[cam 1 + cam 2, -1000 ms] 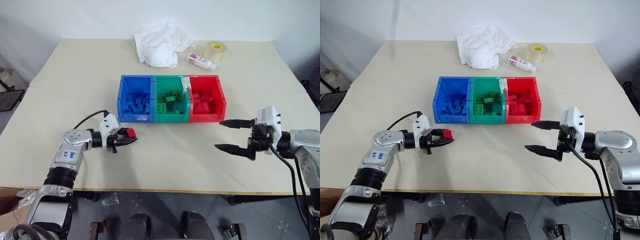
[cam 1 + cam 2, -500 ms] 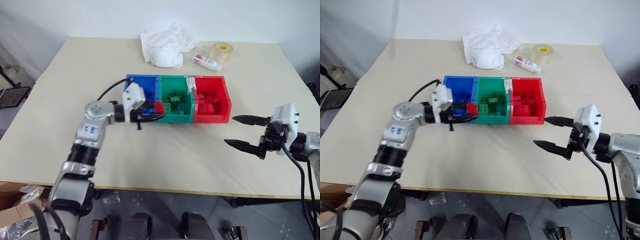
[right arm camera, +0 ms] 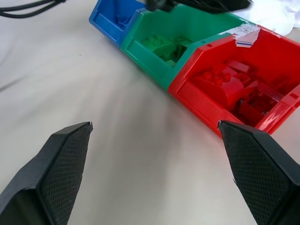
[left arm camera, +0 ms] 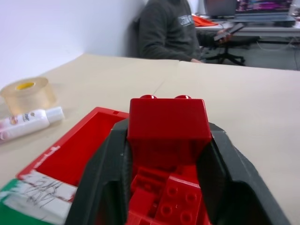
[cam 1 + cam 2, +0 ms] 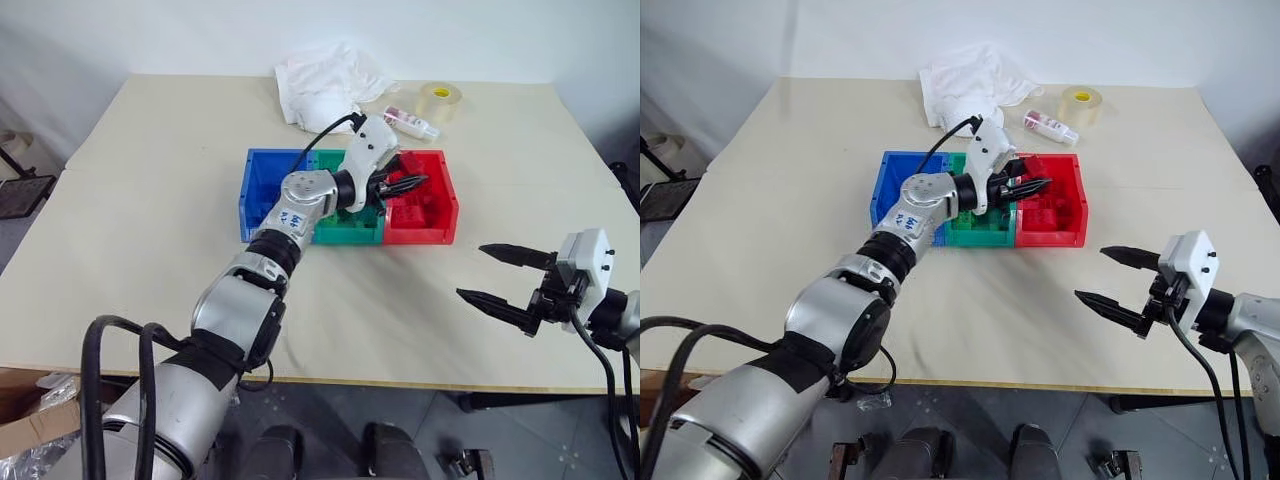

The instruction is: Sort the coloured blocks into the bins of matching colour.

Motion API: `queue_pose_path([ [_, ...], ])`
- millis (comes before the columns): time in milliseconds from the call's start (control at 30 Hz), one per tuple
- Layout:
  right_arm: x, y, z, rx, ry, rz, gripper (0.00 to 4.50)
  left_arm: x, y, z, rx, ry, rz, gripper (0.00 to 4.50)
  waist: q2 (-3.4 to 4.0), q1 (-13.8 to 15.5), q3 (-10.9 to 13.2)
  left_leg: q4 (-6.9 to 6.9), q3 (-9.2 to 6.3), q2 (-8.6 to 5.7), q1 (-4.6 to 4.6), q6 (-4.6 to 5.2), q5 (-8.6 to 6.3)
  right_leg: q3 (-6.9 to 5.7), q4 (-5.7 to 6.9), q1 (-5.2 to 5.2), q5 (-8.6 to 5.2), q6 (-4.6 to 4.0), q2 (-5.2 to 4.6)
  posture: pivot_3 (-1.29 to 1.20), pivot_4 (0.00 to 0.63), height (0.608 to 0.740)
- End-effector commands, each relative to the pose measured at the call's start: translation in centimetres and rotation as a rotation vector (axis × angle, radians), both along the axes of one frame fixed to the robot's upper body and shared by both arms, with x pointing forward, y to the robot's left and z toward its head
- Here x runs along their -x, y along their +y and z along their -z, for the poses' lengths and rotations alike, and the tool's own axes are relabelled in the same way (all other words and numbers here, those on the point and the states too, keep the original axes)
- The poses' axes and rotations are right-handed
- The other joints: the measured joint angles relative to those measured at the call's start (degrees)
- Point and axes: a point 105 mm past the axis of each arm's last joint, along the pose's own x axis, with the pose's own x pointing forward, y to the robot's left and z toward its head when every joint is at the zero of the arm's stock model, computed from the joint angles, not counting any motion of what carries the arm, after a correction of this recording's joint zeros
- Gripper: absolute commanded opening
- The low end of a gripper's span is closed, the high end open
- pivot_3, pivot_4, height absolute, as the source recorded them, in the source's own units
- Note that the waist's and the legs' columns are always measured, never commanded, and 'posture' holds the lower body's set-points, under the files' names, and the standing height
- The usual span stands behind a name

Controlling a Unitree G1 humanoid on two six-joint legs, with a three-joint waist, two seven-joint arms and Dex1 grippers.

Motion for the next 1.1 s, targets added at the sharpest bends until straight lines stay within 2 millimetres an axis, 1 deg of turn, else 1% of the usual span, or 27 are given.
queue_pose_path([
  [33,0.4,0.0,-1.3,-0.005,-0.053,0.005,4.5,-0.1,-1.0,-2.2,0.048,-0.053,-0.05,3.13,-0.01,0.03,0.01,0.0,0.0,0.0,0.0,0.0,0.0,0.0,0.0,0.0,0.0,0.0,0.0,0.0,0.15,0.74],
  [100,0.4,0.1,-1.4,-0.006,-0.051,0.004,4.5,-0.2,-1.2,-2.5,0.055,-0.059,-0.069,3.75,-0.01,0.04,0.01,0.0,-0.01,0.0,0.0,0.0,0.0,0.01,0.0,0.0,0.0,0.0,-0.01,0.0,0.15,0.74],
  [167,0.3,0.2,-1.4,-0.004,-0.05,0.001,4.5,-0.1,-1.2,-2.3,0.041,-0.043,-0.044,4.35,-0.01,0.03,0.01,0.0,0.0,0.0,0.0,0.0,0.0,0.01,0.0,0.0,0.0,0.0,-0.01,0.0,0.15,0.74],
  [200,0.2,0.2,-1.4,-0.004,-0.049,-0.001,4.5,0.0,-1.1,-2.4,0.036,-0.041,-0.035,4.35,-0.01,0.03,0.0,0.0,0.0,-0.01,0.0,0.0,0.0,0.01,0.0,0.0,0.0,0.0,-0.01,0.0,0.15,0.74],
  [267,0.1,0.2,-1.5,-0.001,-0.049,-0.006,4.5,0.2,-0.6,-3.0,0.061,-0.061,0.005,4.35,-0.01,0.02,0.0,0.01,0.0,-0.01,0.0,0.0,0.0,0.01,0.0,0.0,0.0,0.0,-0.01,0.0,0.15,0.74],
  [367,-0.3,0.1,-1.7,0.012,-0.045,-0.025,4.5,-0.3,2.6,-4.1,0.129,-0.062,0.035,4.35,0.0,-0.19,0.0,0.01,0.02,0.0,0.0,0.0,0.0,0.0,0.0,-0.02,0.0,0.0,0.0,0.0,0.15,0.74],
  [433,-0.5,0.1,-1.8,0.019,-0.04,-0.036,4.5,-0.5,4.0,-3.9,0.116,-0.055,0.039,4.35,0.01,-0.38,0.0,-0.02,0.11,0.06,0.02,0.0,0.0,0.0,0.0,-0.07,0.0,0.0,0.01,0.0,0.15,0.74],
  [467,-0.7,0.1,-1.8,0.027,-0.035,-0.049,4.5,-0.4,5.5,-3.4,0.081,-0.068,0.064,4.35,0.02,-0.41,-0.01,-0.03,0.13,0.1,0.04,-0.01,0.0,-0.04,0.01,-0.08,0.0,0.0,0.02,0.0,0.15,0.74],
  [500,-0.9,0.0,-1.8,0.033,-0.031,-0.058,4.5,-0.3,6.6,-3.0,0.054,-0.077,0.083,4.35,0.03,-0.44,-0.02,-0.03,0.14,0.1,0.05,-0.01,0.01,-0.08,0.01,-0.07,0.0,0.0,0.02,0.0,0.15,0.74],
  [567,-1.4,0.1,-1.8,0.055,-0.018,-0.088,4.5,0.7,9.7,-1.8,0.014,-0.073,0.159,4.35,0.07,-0.7,-0.04,-0.04,0.22,0.11,0.1,-0.01,0.01,-0.09,0.02,-0.07,0.0,0.0,0.01,0.0,0.15,0.74],
  [633,-2.0,0.0,-1.6,0.091,0.003,-0.12,4.5,1.7,13.3,-0.6,-0.023,-0.058,0.184,4.35,0.09,-1.37,-0.05,-0.03,0.23,0.18,0.12,-0.01,0.0,-0.16,0.03,-0.07,0.0,0.0,0.01,0.0,0.15,0.74],
  [700,-2.5,-0.3,-1.3,0.138,0.025,-0.143,4.5,2.8,16.8,0.3,-0.063,-0.04,0.145,4.35,0.08,-1.77,-0.04,-0.06,0.2,0.26,0.11,-0.01,0.0,-0.2,0.03,-0.09,0.0,-0.01,0.02,0.0,0.15,0.74],
  [733,-2.7,-0.4,-1.1,0.154,0.031,-0.15,4.5,3.3,17.8,0.5,-0.077,-0.029,0.131,4.35,0.08,-1.82,-0.04,-0.06,0.17,0.37,0.1,-0.02,0.0,-0.22,0.04,-0.1,0.0,-0.01,0.02,0.0,0.15,0.74],
  [800,-3.3,-1.0,-1.0,0.186,0.046,-0.158,4.5,5.0,21.1,0.9,-0.091,-0.011,0.075,4.35,0.07,-1.67,-0.04,-0.02,0.1,0.43,0.04,-0.02,0.0,-0.21,0.04,-0.12,0.0,-0.01,0.01,0.0,0.15,0.74],
  [833,-3.6,-1.3,-0.9,0.197,0.052,-0.161,4.5,5.6,22.4,1.0,-0.095,-0.008,0.041,4.35,0.07,-1.79,-0.04,0.0,0.06,0.42,0.04,-0.02,0.0,-0.21,0.04,-0.1,0.0,-0.01,-0.03,0.0,0.15,0.74],
  [900,-4.2,-1.7,-0.9,0.208,0.062,-0.166,4.5,7.2,25.3,2.0,-0.13,0.036,-0.029,4.35,0.07,-1.75,-0.04,0.01,-0.02,0.41,0.04,-0.01,0.0,-0.18,0.05,-0.08,0.0,-0.02,-0.05,0.0,0.15,0.74],
  [933,-4.4,-1.9,-0.9,0.21,0.064,-0.167,4.5,7.8,26.1,2.4,-0.144,0.056,-0.052,4.35,0.08,-1.69,-0.05,0.02,-0.03,0.43,0.05,-0.01,-0.01,-0.18,0.02,-0.05,0.0,-0.02,-0.05,0.0,0.15,0.74],
  [967,-4.7,-2.0,-0.8,0.215,0.071,-0.173,4.5,8.3,27.7,2.9,-0.154,0.075,-0.097,4.35,0.09,-1.51,-0.05,0.0,-0.03,0.43,0.06,-0.01,-0.01,-0.17,0.02,-0.05,0.0,-0.02,-0.06,0.0,0.15,0.74],
  [1033,-5.1,-2.2,-0.6,0.222,0.082,-0.182,4.5,9.2,29.9,3.8,-0.157,0.114,-0.159,4.35,0.1,-1.47,-0.06,0.03,-0.1,0.43,0.07,-0.02,-0.01,-0.2,0.0,0.0,0.0,-0.03,-0.06,0.0,0.15,0.74],
  [1100,-5.5,-2.3,-0.5,0.222,0.089,-0.188,4.5,9.8,30.8,4.4,-0.154,0.147,-0.18,4.35,0.1,-1.33,-0.06,0.04,-0.13,0.42,0.06,-0.02,-0.01,-0.2,0.0,0.01,0.0,-0.03,-0.06,0.0,0.15,0.74],
])
